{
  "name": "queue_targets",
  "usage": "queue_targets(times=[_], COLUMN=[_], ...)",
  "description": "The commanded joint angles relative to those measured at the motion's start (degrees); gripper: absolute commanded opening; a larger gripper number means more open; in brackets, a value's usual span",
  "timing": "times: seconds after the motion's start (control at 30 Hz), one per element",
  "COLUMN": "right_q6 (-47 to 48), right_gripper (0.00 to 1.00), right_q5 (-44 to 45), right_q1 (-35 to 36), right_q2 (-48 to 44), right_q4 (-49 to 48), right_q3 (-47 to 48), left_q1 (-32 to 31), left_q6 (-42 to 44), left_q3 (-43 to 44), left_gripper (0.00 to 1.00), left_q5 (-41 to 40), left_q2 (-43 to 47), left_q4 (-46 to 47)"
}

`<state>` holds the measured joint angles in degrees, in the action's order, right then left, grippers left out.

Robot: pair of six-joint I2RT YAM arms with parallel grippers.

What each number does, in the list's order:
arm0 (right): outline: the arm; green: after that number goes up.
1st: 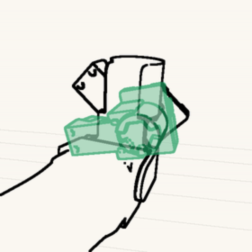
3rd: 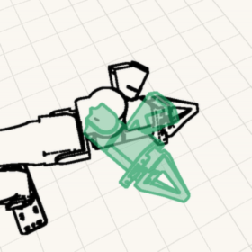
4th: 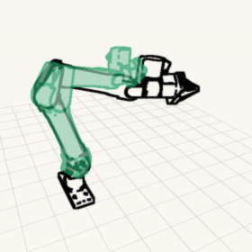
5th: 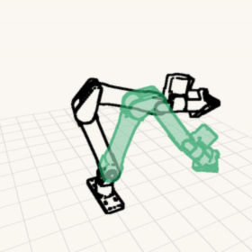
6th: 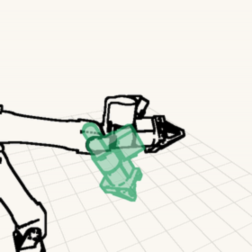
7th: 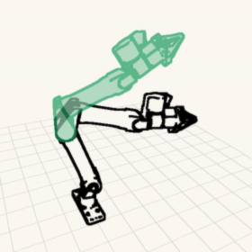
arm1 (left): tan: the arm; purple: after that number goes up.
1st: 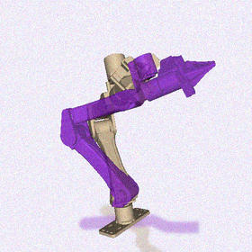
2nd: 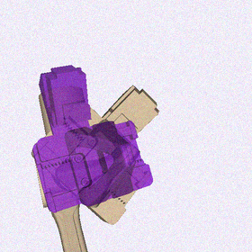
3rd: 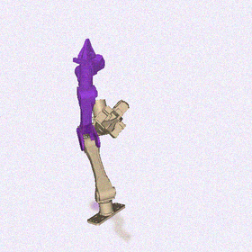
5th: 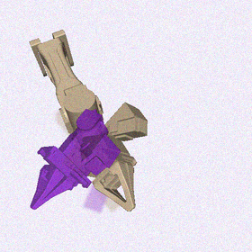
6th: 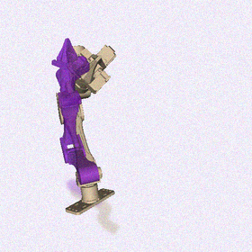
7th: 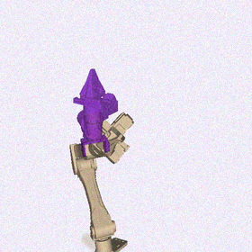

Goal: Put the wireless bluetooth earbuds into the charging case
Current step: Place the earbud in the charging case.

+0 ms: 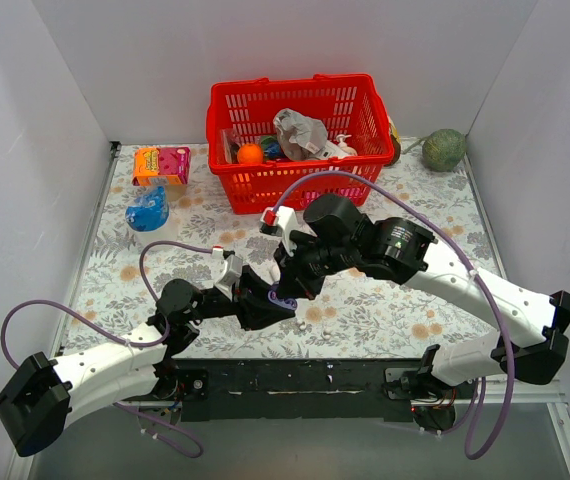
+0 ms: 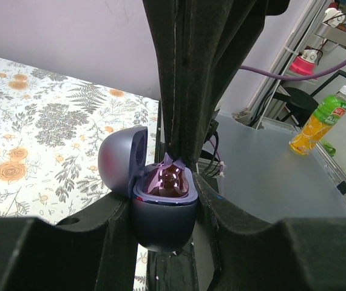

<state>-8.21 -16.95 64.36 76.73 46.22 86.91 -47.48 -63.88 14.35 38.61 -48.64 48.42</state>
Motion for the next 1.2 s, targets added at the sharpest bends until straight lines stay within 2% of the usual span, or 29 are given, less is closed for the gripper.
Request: queue_targets(times=[0.0,0.07,0.17,0.2,0.3,0.4,0.7,0.87,0.93,1.03,1.07,1.17], right_q6=[0.1,0.1,-0.2,-0.1,-0.2,-0.2,-0.4,-0.7,-1.4,-2.2,-2.7,-2.5], right_gripper=[0.02,0.02,0.12,0.18,0.29,0.36,0.45,0.45,0.42,0.17,0.03,0.01], right_q5=[1.2,1.3,2.5,3.0,3.9,4.7,7.0,8.4,9.1,12.1,13.5,12.6], right_q1=[0.1,0.1,0.0,0.0,0.0,0.0,0.1,0.0,0.0,0.1,0.0,0.0], right_q2=[0.9,1.1,1.1,1.2,1.5,1.5,0.8,-1.1,-3.2,-6.3,-6.9,-8.1], right_q4=[0.6,0.7,0.7,0.8,1.3,1.8,3.0,2.8,0.3,-4.5,-5.5,-7.6], right_q3=[2.7,2.6,2.8,3.0,4.1,4.8,7.6,9.1,6.8,2.2,1.3,-0.7], left_q1=[-0.2,-0.2,-0.2,-0.2,-0.2,-0.2,-0.2,-0.2,-0.2,-0.2,-0.2,-0.2], left_q6=[0.6,0.4,0.1,0.1,-0.1,-0.1,-0.8,-1.3,-1.6,-2.4,-2.5,-2.3], left_q3=[1.6,1.4,1.3,1.2,0.9,0.8,0.4,0.3,0.3,0.2,0.3,0.8], left_gripper=[0.0,0.0,0.0,0.0,0.0,0.0,0.0,0.0,0.0,0.0,0.0,0.0], left_q5=[0.4,0.5,0.6,0.5,0.2,0.1,-0.8,-2.0,-2.6,-4.2,-5.2,-6.8], left_q2=[1.4,1.3,1.3,1.3,1.6,1.6,1.4,1.1,0.7,0.1,0.0,-0.1], left_q4=[2.2,2.6,2.9,3.0,2.9,3.0,3.4,3.9,4.6,6.2,6.5,6.5])
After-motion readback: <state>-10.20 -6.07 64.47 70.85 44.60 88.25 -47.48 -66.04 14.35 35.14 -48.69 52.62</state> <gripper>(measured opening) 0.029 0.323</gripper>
